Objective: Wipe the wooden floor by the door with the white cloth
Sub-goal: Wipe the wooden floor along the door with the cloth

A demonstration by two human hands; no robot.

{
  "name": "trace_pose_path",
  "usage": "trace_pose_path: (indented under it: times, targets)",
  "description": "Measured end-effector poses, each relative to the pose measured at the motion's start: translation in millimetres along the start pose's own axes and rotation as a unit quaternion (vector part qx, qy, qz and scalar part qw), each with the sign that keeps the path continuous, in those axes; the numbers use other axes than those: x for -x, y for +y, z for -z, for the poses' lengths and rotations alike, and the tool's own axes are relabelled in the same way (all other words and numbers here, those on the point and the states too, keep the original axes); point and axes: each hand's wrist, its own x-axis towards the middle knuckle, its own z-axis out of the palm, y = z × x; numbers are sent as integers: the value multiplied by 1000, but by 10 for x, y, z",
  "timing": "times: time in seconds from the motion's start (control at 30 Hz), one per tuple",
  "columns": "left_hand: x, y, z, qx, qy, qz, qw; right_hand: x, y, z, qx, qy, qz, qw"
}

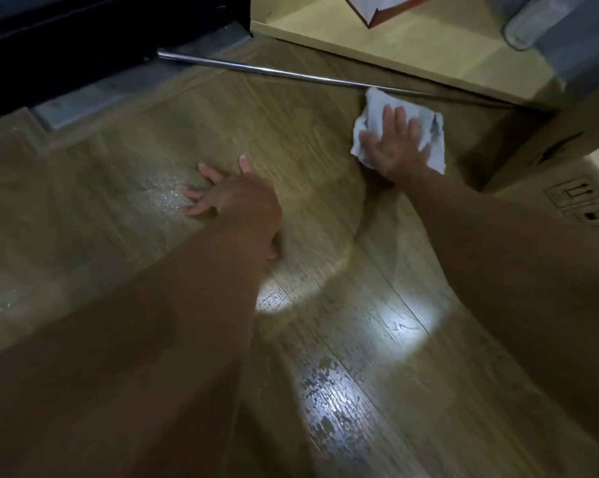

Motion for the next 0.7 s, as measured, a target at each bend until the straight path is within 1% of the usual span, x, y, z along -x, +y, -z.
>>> trace_pose_path:
  times: [0.03,0.07,0.17,0.2,0.23,0.33,0.37,0.43,0.5,0.53,0.63,0.67,0.7]
  targets:
    - [1,9,-11,-7,-3,1,1000,6,-92,-20,1,2,-5,1000]
    - [12,19,-9,-10,-7,3,1000,61,-126,-38,4,1,14,1000]
    - [19,15,-7,-23,-18,8,1000,446,161,-91,14,-14,138,990]
    - [10,1,-9,-21,-19,5,1000,556,343,-95,13,-17,152,988]
    - [-1,-17,-13,-20,-19,1,1000,602,535,-86,16,-14,143,990]
    - [-30,-52,-23,-19,-20,-11,1000,480,820,52,13,23,29,999]
    - [-35,-53,-22,-13,-19,-11,1000,395,820,75,9,35,20,999]
    - [-19,-56,-10,2,-18,-11,1000,257,694,76,-4,34,37,999]
    - [-12,-60,-1,11,-18,-12,1000,288,455,26,-17,19,13,1000]
    - [-9,-73,-6,16,-16,-14,1000,387,392,-37,-11,18,36,999]
    - [17,-125,-22,12,-1,-43,999,1020,454,-185,4,-20,189,982]
    - [31,-161,-28,9,5,-54,998,1235,551,-218,3,-29,221,975]
    - [36,-185,-35,8,9,-61,998,1375,682,-236,-3,-29,229,973]
